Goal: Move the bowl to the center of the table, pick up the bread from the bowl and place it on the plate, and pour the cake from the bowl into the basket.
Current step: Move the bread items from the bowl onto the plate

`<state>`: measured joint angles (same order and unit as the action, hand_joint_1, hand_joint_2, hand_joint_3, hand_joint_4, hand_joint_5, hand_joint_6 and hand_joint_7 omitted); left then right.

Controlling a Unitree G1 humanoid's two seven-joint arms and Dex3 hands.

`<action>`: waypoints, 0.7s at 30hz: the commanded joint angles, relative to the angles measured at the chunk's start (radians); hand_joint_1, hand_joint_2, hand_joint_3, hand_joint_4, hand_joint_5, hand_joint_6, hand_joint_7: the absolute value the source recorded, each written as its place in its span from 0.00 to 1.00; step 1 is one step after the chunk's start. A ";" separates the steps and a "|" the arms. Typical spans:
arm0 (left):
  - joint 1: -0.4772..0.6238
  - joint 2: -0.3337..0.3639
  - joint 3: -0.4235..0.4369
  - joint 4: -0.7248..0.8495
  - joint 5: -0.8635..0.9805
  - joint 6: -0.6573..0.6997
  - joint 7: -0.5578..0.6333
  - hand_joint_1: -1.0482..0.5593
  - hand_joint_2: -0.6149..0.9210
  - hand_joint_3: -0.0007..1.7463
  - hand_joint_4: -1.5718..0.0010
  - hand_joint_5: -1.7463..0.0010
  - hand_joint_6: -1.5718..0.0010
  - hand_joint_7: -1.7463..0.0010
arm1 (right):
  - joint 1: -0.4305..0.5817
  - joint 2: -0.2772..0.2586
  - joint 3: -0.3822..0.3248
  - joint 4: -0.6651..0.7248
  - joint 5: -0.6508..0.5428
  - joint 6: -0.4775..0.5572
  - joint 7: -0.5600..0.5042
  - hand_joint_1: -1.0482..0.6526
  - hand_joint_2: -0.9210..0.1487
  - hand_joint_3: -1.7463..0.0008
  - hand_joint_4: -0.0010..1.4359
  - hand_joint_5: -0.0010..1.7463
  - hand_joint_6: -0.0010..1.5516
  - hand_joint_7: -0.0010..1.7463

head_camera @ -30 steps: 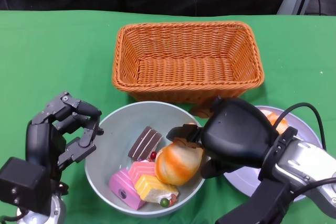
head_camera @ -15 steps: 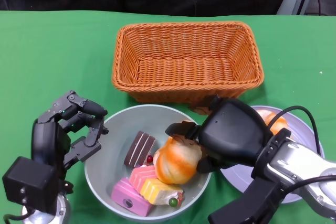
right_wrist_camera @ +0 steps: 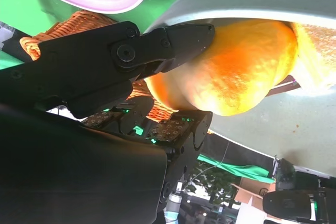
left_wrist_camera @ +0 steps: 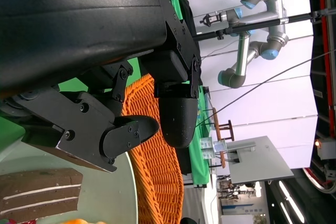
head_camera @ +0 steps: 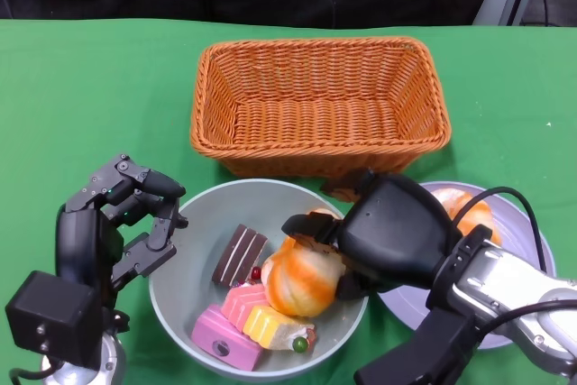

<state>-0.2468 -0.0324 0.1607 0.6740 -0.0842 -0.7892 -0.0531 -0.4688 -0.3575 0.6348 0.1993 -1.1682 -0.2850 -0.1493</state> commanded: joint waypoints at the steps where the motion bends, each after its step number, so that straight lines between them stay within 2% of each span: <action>1: 0.012 0.010 0.003 -0.004 0.009 0.009 0.018 0.63 0.82 0.50 0.51 0.11 0.48 0.28 | 0.007 -0.013 0.024 0.037 -0.010 -0.014 -0.031 0.07 0.04 1.00 0.42 0.01 0.41 0.01; 9: 0.005 0.014 0.001 0.008 0.012 0.005 0.022 0.62 0.82 0.51 0.51 0.11 0.48 0.29 | -0.002 -0.022 0.049 0.066 -0.028 -0.042 -0.167 0.09 0.07 1.00 0.44 0.01 0.44 0.01; 14: 0.001 0.014 0.002 0.016 0.002 0.002 0.012 0.62 0.82 0.49 0.51 0.11 0.48 0.29 | -0.011 -0.024 0.056 0.077 -0.026 -0.054 -0.206 0.10 0.08 1.00 0.45 0.01 0.45 0.01; 21: 0.000 0.010 0.002 0.015 -0.007 0.003 0.010 0.62 0.82 0.49 0.51 0.11 0.48 0.30 | -0.047 -0.025 0.072 0.148 0.014 -0.149 -0.218 0.13 0.08 1.00 0.45 0.01 0.45 0.00</action>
<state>-0.2480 -0.0320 0.1596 0.6849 -0.0872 -0.7892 -0.0422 -0.5172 -0.3685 0.6851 0.3211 -1.1583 -0.4108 -0.3766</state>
